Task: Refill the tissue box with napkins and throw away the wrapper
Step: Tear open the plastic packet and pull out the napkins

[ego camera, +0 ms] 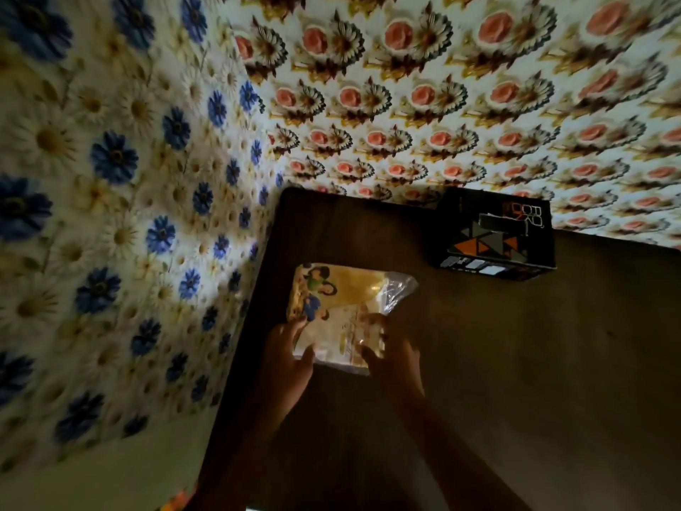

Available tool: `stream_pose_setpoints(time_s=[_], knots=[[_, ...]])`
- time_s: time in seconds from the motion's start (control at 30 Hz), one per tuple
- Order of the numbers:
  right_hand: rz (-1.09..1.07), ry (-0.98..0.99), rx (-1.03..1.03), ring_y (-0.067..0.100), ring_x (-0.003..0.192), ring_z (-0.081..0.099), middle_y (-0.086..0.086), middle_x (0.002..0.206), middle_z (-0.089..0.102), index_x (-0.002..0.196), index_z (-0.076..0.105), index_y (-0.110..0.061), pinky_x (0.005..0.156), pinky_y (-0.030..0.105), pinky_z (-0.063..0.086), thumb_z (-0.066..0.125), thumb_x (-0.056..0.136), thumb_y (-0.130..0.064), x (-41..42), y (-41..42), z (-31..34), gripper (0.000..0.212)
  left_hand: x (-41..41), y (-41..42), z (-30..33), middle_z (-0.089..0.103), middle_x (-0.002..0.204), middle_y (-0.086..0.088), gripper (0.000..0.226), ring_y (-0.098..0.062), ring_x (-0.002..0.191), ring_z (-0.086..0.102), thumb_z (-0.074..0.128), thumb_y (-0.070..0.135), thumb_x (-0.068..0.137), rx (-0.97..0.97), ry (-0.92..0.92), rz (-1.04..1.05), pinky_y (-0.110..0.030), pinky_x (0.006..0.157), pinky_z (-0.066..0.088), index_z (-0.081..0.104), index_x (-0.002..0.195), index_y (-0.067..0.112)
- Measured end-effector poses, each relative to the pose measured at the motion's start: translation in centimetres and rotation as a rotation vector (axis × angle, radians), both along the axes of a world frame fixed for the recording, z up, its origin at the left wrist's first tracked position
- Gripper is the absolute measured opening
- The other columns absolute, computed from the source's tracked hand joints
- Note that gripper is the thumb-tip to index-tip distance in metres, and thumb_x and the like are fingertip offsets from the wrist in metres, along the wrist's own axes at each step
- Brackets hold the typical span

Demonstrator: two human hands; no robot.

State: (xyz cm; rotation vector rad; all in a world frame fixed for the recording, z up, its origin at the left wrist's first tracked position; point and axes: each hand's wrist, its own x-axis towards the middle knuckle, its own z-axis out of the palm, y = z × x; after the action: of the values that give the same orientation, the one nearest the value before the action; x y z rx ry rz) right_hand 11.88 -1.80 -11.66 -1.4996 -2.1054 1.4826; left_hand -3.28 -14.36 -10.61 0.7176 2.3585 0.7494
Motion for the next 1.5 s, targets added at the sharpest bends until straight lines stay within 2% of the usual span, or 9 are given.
stream_pose_setpoints(time_s=[0.2, 0.37, 0.67, 0.9, 1.0, 1.07, 1.17, 1.37, 1.5], knots=[[0.075, -0.020, 0.039, 0.017, 0.127, 0.052, -0.004, 0.145, 0.043, 0.138, 0.041, -0.039, 0.094, 0.038, 0.058, 0.072, 0.087, -0.031, 3.8, -4.2, 0.9, 0.061, 3.6, -4.0, -0.3, 0.040, 0.153, -0.017, 0.056, -0.038, 0.139, 0.043, 0.064, 0.042, 0.087, -0.071, 0.211, -0.041, -0.054, 0.107, 0.045, 0.055, 0.138, 0.021], [0.304, -0.111, 0.482, 0.027, 0.129, 0.048, 0.011, 0.144, 0.049, 0.132, 0.057, -0.014, 0.101, 0.040, 0.050, 0.072, 0.087, -0.023, 2.0, -1.5, 1.9, 0.048, 2.6, -1.1, 1.1, 0.017, 0.168, 0.000, 0.072, -0.028, 0.155, 0.019, 0.056, 0.045, 0.089, 0.025, 0.393, -0.532, -0.051, 0.120, 0.034, 0.032, 0.155, 0.030], [0.621, -0.308, 0.146, 0.030, 0.121, 0.059, 0.017, 0.140, 0.054, 0.145, 0.040, -0.008, 0.097, 0.040, 0.053, 0.074, 0.087, -0.022, -0.5, 2.9, 3.2, 0.069, 3.2, 1.0, 1.9, 0.008, 0.170, 0.008, 0.084, -0.023, 0.157, 0.006, 0.059, 0.060, 0.087, -0.242, 0.269, -0.594, -0.061, 0.123, 0.015, 0.017, 0.156, 0.038], [0.353, -0.273, 0.002, 0.004, 0.066, 0.063, -0.001, 0.085, 0.068, 0.096, 0.071, -0.008, 0.063, 0.021, 0.054, 0.069, 0.090, -0.015, 2.2, 4.5, 2.6, 0.009, 3.4, 1.3, 2.7, 0.014, 0.168, 0.009, 0.088, -0.024, 0.157, 0.007, 0.067, 0.055, 0.085, -0.226, 0.211, -0.563, -0.057, 0.122, 0.013, 0.019, 0.157, 0.036], [0.145, -0.349, -0.047, 0.021, 0.094, 0.070, 0.002, 0.098, 0.070, 0.109, 0.066, -0.019, 0.085, 0.041, 0.058, 0.066, 0.090, -0.020, 5.9, 4.0, 1.3, 0.019, 3.4, 1.3, 2.6, 0.013, 0.169, 0.009, 0.089, -0.024, 0.158, 0.006, 0.066, 0.057, 0.085, -0.223, 0.198, -0.557, -0.057, 0.122, 0.012, 0.017, 0.157, 0.037], [0.118, -0.440, -0.090, 0.029, 0.115, 0.061, 0.004, 0.111, 0.069, 0.105, 0.068, -0.022, 0.107, 0.059, 0.036, 0.065, 0.089, -0.027, 7.1, 3.5, 0.9, 0.017, 3.3, 1.2, 2.4, 0.014, 0.169, 0.009, 0.089, -0.025, 0.158, 0.006, 0.066, 0.058, 0.085, -0.216, 0.193, -0.558, -0.057, 0.122, 0.013, 0.018, 0.157, 0.037], [0.097, -0.448, -0.020, 0.027, 0.122, 0.056, 0.002, 0.118, 0.067, 0.105, 0.068, -0.023, 0.113, 0.069, 0.012, 0.057, 0.095, -0.027, 6.9, 2.8, 1.1, 0.015, 3.1, 1.0, 2.2, 0.014, 0.169, 0.007, 0.089, -0.026, 0.157, 0.007, 0.065, 0.059, 0.085, -0.208, 0.186, -0.564, -0.057, 0.122, 0.014, 0.018, 0.157, 0.036], [-0.196, -0.193, -0.136, 0.021, 0.091, 0.066, -0.009, 0.079, 0.064, 0.081, 0.066, -0.028, 0.099, 0.062, 0.046, 0.060, 0.095, -0.029, 4.5, 2.4, 1.9, 0.015, 3.4, 1.0, 2.2, 0.013, 0.169, 0.006, 0.090, -0.026, 0.157, 0.008, 0.064, 0.062, 0.085, -0.194, 0.188, -0.548, -0.058, 0.122, 0.012, 0.019, 0.158, 0.035], [-0.266, -0.153, -0.177, 0.023, 0.091, 0.067, -0.004, 0.086, 0.069, 0.070, 0.061, -0.032, 0.092, 0.058, 0.052, 0.065, 0.089, -0.022, 3.6, 2.9, 1.5, 0.022, 3.3, 0.8, 1.8, 0.011, 0.169, 0.007, 0.090, -0.026, 0.158, 0.006, 0.061, 0.065, 0.085, -0.191, 0.186, -0.551, -0.058, 0.122, 0.013, 0.017, 0.158, 0.036]])
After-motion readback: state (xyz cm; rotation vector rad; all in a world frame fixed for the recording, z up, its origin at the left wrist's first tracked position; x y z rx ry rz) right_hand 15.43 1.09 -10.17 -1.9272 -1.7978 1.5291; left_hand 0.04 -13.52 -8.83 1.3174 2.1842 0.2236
